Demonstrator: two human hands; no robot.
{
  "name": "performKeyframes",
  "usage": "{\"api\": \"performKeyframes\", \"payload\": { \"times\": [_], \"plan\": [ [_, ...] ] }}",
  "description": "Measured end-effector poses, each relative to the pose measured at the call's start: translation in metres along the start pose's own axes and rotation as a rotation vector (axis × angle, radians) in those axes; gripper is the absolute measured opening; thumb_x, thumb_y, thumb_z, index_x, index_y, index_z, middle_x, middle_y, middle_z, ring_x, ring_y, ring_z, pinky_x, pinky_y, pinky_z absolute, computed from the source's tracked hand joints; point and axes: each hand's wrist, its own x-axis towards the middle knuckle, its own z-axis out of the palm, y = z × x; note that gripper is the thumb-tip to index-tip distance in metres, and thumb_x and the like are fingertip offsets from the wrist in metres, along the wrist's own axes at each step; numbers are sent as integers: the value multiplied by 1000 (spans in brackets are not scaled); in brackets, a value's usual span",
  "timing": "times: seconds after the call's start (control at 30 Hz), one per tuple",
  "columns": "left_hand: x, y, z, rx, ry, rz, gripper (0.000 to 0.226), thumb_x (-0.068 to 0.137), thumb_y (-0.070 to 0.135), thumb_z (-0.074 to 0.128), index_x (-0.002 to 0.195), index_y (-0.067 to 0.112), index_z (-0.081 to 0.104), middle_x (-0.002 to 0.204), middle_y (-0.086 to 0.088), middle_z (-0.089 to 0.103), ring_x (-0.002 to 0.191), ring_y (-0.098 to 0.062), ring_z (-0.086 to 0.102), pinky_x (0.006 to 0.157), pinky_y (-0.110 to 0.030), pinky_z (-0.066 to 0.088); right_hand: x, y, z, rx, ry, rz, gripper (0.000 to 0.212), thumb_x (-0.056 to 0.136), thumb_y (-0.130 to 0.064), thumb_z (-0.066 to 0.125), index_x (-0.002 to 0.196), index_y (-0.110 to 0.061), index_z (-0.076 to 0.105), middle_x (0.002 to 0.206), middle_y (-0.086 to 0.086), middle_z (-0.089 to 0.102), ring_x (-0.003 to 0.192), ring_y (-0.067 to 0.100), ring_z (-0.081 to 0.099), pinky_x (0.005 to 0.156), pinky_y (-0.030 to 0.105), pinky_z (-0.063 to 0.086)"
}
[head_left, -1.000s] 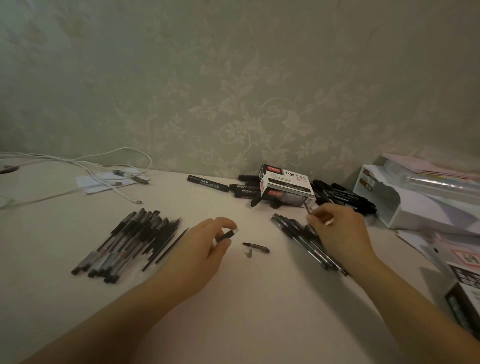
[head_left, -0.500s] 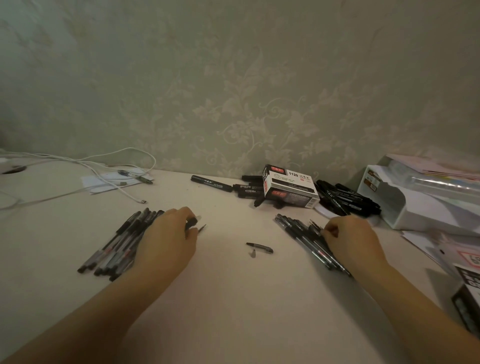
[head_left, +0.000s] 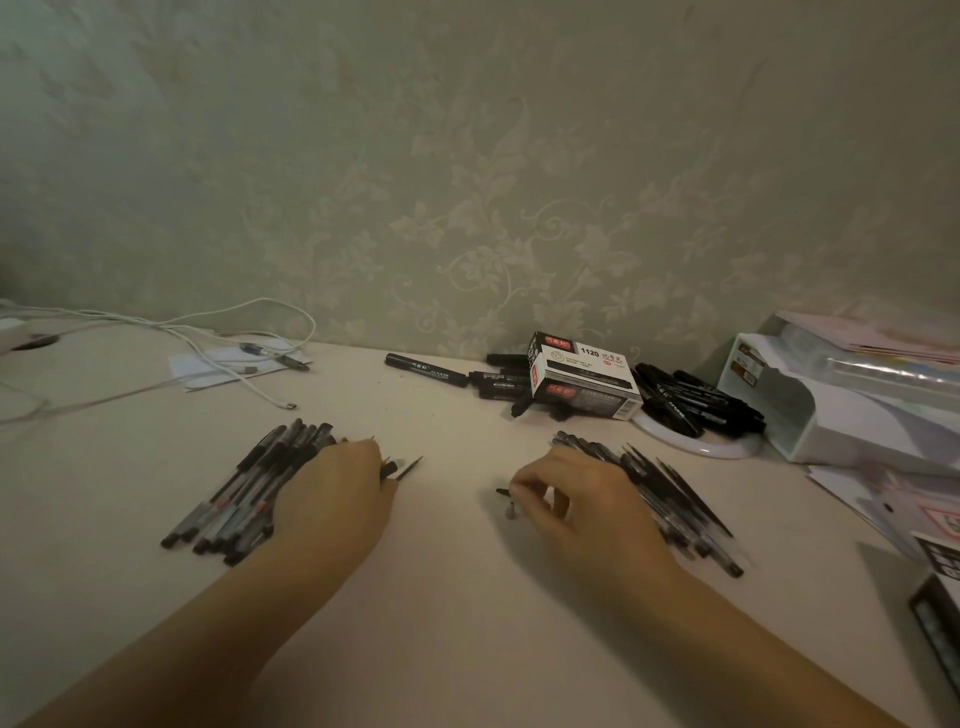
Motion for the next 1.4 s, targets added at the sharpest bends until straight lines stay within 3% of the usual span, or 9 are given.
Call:
{"api": "performKeyframes", "payload": {
  "times": [0.13, 0.23, 0.3, 0.43, 0.67, 0.8, 0.9, 1.0, 1.4],
  "plan": [
    [-1, 5, -1, -56, 13, 40, 22, 97, 34, 49, 82, 18, 51, 73, 6, 49, 69, -13, 52, 59, -25, 40, 0, -7, 1, 130, 22, 35, 9, 92, -25, 66, 86, -27, 73, 77, -13, 65, 74, 5, 58, 65, 12, 42],
    [-4, 17, -7, -357, 73, 118, 23, 93, 37, 55, 74, 27, 47, 69, 8, 50, 62, -6, 47, 53, -22, 30, 1, -12, 1, 432, -10, 231, 8, 92, -28, 67, 88, -29, 73, 75, -7, 71, 68, 6, 64, 63, 13, 47],
    [-9, 27, -10, -522, 84, 176, 25, 91, 37, 58, 70, 31, 46, 65, 8, 50, 59, -4, 47, 52, -20, 28, 2, -15, 0, 659, -56, 343, 6, 91, -29, 68, 94, -27, 73, 77, -1, 73, 64, 6, 65, 61, 16, 50],
    [-21, 39, -5, -614, 19, 296, 18, 91, 38, 59, 75, 33, 53, 64, 12, 51, 59, -1, 48, 53, -15, 29, 3, -17, -3, 907, -102, 432, 18, 88, -31, 67, 101, -19, 73, 81, 7, 74, 67, 14, 65, 63, 21, 54],
    [-23, 40, -3, -626, 4, 376, 13, 92, 35, 59, 80, 30, 59, 66, 14, 55, 64, 5, 50, 56, -11, 36, 3, -13, 1, 928, -82, 462, 16, 98, -19, 57, 94, -12, 71, 77, 3, 73, 65, 11, 63, 65, 22, 54],
    [-23, 36, -4, -669, -20, 372, 8, 95, 33, 53, 96, 31, 61, 68, 22, 57, 61, 5, 51, 55, -9, 37, 6, -6, -3, 913, 90, 541, 22, 102, -23, 50, 91, -13, 66, 71, 0, 71, 58, 8, 60, 57, 17, 51],
    [-22, 34, -3, -650, -30, 380, 13, 98, 30, 50, 106, 32, 60, 67, 36, 52, 60, 9, 50, 56, -6, 37, 10, 3, -9, 1027, 256, 603, 24, 103, -23, 47, 88, -14, 65, 68, 1, 69, 57, 7, 59, 55, 19, 51],
    [-23, 33, -2, -636, -37, 404, 17, 98, 30, 49, 110, 30, 61, 64, 38, 51, 59, 12, 50, 54, -5, 36, 11, 8, -11, 1189, 349, 633, 25, 103, -21, 47, 88, -14, 66, 70, 3, 70, 61, 8, 62, 57, 19, 53],
    [-22, 35, 0, -677, -44, 423, 16, 97, 33, 49, 107, 38, 61, 64, 31, 53, 53, 2, 47, 50, -8, 36, 12, 12, -5, 1268, 329, 646, 24, 102, -19, 49, 88, -10, 66, 72, 6, 70, 60, 9, 63, 57, 20, 54]
  ]
}}
